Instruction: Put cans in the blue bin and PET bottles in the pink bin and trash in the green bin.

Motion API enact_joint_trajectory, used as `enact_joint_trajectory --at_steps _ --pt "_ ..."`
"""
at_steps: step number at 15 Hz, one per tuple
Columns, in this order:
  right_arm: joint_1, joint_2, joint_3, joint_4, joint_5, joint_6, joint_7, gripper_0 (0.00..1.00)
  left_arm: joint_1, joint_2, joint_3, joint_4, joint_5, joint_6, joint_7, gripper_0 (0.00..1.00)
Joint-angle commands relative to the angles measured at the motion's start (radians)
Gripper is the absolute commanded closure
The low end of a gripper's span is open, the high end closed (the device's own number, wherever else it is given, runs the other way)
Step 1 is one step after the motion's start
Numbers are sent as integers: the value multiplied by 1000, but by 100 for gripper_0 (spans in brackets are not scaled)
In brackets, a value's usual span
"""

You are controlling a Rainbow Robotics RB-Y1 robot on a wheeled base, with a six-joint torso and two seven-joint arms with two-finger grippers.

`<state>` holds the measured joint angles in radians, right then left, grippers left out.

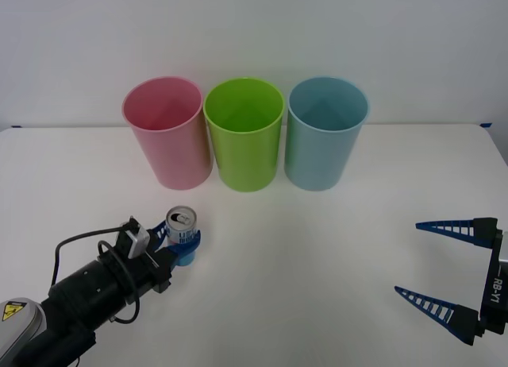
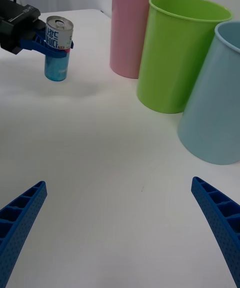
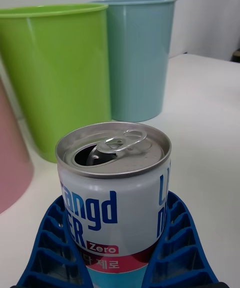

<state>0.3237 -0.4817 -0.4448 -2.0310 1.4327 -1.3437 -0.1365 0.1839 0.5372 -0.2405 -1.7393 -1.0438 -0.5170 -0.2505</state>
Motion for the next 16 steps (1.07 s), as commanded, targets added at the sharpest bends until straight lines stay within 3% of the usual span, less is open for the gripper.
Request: enact_joint_trajectory --at_steps 1,4,6,10,13,16 --pt "0 0 0 0 0 0 0 0 20 4 7 -75 -64 -83 137 100" --pt "0 0 0 0 0 0 0 0 51 4 30 -201 -163 -97 298 100" --pt "0 0 0 0 0 0 0 0 72 1 47 -301 -315 -95 479 100" --pt "0 0 0 0 0 0 0 0 97 1 64 -413 -440 -90 668 100" --pt "0 0 0 0 0 0 0 0 80 -2 50 -470 -484 -89 804 100" --pt "0 0 0 0 0 0 0 0 -21 3 32 -453 -433 -87 860 100"
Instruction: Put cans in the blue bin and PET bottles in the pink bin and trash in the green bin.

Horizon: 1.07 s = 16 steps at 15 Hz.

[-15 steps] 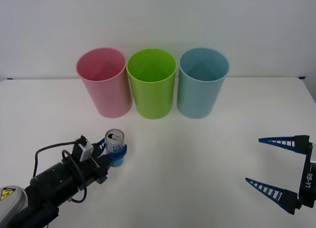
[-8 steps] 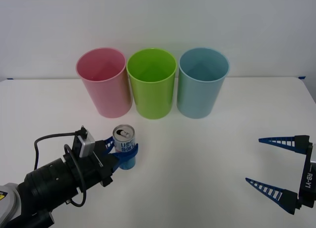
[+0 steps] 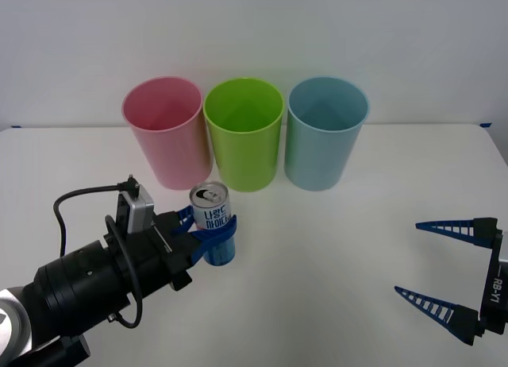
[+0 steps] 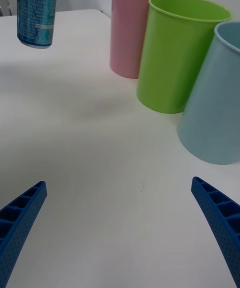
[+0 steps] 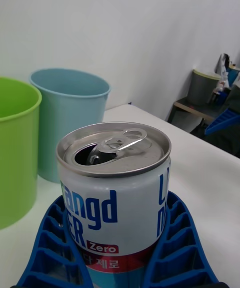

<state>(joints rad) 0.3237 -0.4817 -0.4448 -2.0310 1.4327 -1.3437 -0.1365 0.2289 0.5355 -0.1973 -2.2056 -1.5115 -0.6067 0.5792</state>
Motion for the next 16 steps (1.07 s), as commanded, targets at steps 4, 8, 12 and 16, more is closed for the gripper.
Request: enact_joint_trajectory --at_steps 4,8,12,16 --pt "0 0 0 0 0 0 0 0 -273 162 -165 17 100 206 179 100" --pt "0 0 0 0 0 0 0 0 -511 268 -310 66 166 393 263 100" --pt "0 0 0 0 0 0 0 0 -729 253 -413 196 290 496 258 100" --pt "0 0 0 0 0 0 0 0 -942 158 -522 394 304 613 245 100"
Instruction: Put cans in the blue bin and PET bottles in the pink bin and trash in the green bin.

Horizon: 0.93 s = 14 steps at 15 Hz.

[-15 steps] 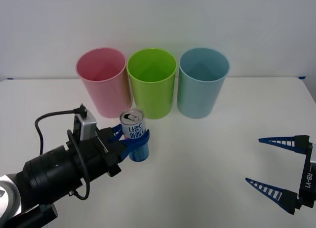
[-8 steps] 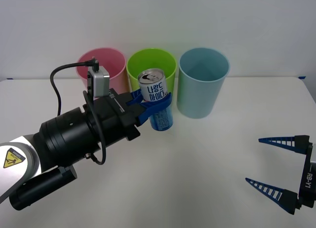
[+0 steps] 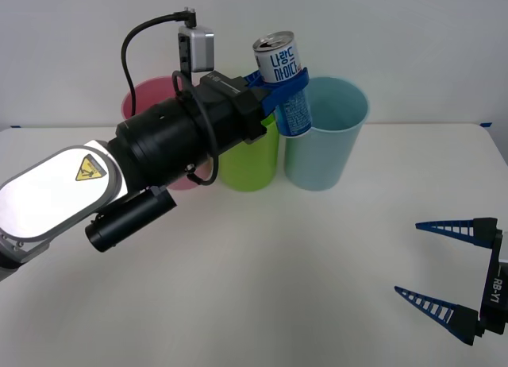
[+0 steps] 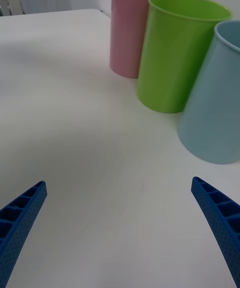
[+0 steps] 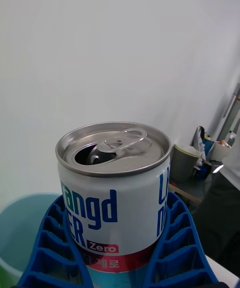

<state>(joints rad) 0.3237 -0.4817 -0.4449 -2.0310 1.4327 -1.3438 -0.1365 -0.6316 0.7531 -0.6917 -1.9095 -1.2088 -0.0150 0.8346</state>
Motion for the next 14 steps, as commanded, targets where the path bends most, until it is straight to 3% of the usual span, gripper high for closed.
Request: enact_joint_trajectory --at_steps 1,5,10,14 --pt "0 0 0 0 0 0 0 0 -117 -92 -34 148 0 30 -15 100" --pt "0 0 0 0 0 0 0 0 -295 -173 -143 352 6 133 -20 100" --pt "0 0 0 0 0 0 0 0 -431 -187 -250 537 28 147 -14 100" --pt "0 0 0 0 0 0 0 0 -525 -195 -338 618 147 147 -20 100"
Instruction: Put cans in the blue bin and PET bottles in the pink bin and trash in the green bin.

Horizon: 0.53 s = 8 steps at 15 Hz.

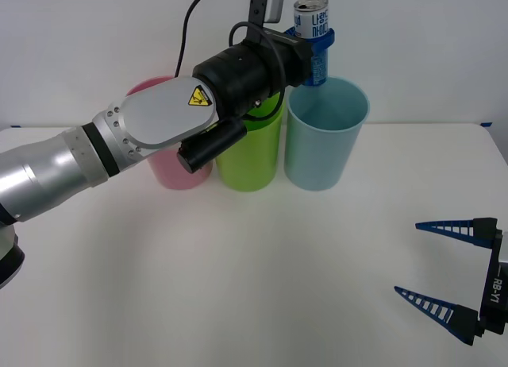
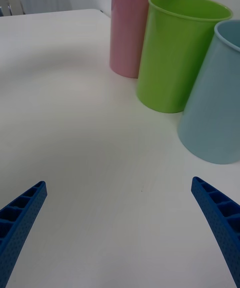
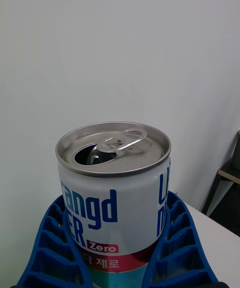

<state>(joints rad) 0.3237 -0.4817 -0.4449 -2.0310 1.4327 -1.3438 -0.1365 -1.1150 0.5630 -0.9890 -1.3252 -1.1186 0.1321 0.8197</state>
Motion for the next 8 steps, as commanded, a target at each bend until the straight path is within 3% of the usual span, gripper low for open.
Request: enact_joint_trajectory --at_steps 1,8 --pt "0 0 0 0 0 0 0 0 -52 -12 -53 47 68 -2 -7 100" --pt "0 0 0 0 0 0 0 0 -94 -107 -53 204 62 -37 -31 100"
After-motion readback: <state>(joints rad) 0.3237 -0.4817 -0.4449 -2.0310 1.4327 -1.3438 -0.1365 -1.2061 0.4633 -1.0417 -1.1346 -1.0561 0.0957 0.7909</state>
